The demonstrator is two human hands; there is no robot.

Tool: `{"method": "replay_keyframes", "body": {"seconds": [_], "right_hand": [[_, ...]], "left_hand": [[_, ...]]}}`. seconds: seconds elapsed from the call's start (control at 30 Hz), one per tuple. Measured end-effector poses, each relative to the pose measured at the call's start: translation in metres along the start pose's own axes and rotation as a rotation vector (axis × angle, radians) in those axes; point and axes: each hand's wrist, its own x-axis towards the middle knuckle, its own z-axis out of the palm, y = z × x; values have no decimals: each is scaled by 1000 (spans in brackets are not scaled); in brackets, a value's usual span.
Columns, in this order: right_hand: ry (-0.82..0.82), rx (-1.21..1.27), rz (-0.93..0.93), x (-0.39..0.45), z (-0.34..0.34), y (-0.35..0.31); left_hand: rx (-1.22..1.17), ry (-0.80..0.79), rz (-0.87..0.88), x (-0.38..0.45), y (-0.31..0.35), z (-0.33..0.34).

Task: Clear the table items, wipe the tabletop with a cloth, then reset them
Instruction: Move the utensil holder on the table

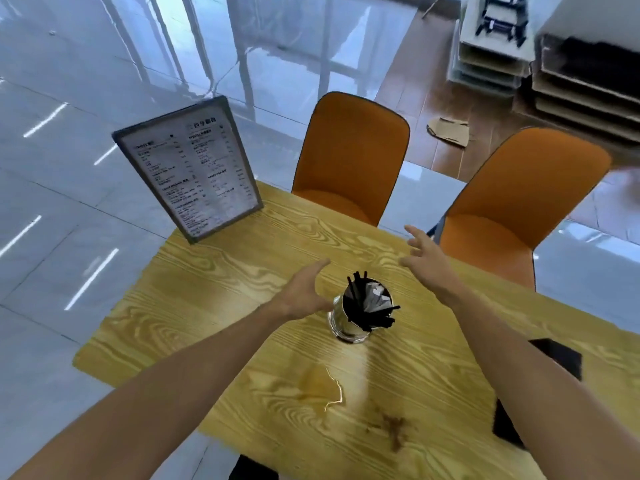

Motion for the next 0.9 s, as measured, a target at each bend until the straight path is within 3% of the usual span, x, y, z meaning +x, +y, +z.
{"method": "replay_keyframes", "body": {"seconds": [0.23, 0.47, 0.67, 0.9], "right_hand": [[-242, 55, 67, -53, 29, 66], [-224, 166, -89, -73, 66, 55], [-240, 159, -138, -62, 100, 12], [-345, 119, -242, -33, 186, -73]], "left_hand": [[-86, -50, 17, -15, 1, 44], [-213, 62, 46, -28, -3, 52], [-300, 172, 43, -41, -21, 8], [-323, 350, 6, -75, -70, -86]]}}
